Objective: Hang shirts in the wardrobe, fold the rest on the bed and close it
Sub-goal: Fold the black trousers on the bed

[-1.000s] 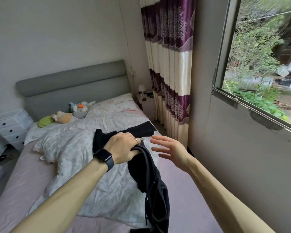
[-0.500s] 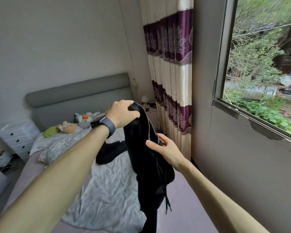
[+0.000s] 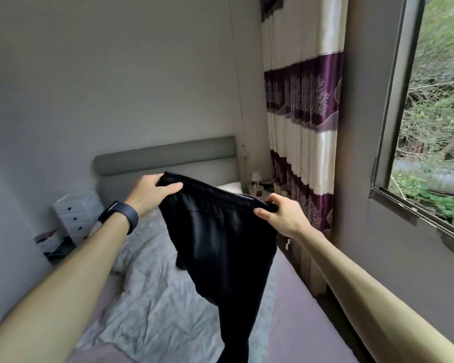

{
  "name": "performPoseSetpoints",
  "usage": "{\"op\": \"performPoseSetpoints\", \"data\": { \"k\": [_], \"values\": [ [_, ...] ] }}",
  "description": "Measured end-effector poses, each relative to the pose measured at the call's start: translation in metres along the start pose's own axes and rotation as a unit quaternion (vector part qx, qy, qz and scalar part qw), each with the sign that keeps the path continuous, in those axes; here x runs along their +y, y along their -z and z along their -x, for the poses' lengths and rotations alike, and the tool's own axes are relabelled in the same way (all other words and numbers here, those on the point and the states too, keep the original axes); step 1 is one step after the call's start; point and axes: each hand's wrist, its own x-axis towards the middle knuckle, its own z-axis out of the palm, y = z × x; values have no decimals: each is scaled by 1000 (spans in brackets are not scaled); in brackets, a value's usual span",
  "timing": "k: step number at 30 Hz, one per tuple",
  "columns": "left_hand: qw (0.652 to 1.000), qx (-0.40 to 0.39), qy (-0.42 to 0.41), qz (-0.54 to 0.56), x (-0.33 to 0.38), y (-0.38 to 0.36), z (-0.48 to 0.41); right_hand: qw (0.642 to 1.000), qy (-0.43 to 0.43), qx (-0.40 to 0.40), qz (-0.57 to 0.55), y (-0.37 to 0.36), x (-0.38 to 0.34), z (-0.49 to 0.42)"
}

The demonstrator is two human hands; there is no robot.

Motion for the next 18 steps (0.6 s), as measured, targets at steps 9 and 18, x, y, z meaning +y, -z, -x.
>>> {"op": "performPoseSetpoints", "data": {
  "k": [9, 18],
  "values": [
    [986, 165, 14, 32, 22, 91, -8, 976, 24, 164, -143, 20, -130, -76],
    [971, 223, 37, -75, 34, 208, -36, 985, 139, -68, -76, 57, -225, -119]
  ]
}}
